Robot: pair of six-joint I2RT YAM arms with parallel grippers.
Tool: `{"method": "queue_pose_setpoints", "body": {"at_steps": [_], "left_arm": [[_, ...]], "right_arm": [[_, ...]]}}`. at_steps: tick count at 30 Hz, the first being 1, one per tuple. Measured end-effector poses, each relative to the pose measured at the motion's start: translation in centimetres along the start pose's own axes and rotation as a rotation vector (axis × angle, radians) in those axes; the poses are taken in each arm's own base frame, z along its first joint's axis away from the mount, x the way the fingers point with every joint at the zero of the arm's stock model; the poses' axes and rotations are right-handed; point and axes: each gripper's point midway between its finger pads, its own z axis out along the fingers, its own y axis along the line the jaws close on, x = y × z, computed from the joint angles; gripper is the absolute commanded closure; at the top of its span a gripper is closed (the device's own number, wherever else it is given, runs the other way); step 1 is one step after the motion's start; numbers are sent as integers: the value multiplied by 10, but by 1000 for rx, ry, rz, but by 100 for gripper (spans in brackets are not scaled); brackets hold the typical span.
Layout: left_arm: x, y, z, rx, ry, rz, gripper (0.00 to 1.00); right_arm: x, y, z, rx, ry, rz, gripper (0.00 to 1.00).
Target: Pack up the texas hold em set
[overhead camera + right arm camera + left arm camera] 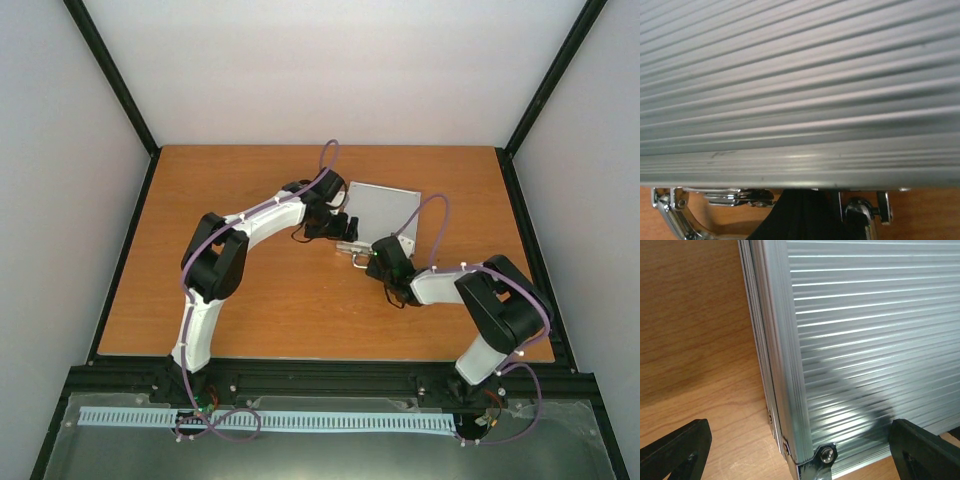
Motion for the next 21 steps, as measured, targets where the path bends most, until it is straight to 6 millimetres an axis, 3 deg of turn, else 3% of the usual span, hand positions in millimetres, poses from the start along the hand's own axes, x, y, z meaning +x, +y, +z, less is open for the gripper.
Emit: {"method": "queue_pose_setpoints", "body": {"at_steps": [8,21], "left_arm": [[-5,9,-3,-20,-25,-8,0],[-2,6,-2,1,-33,-7,0]], "right_arm": [[-8,9,9,-15,-21,22,97],[-6,0,-38,10,62,-52,97]]}}
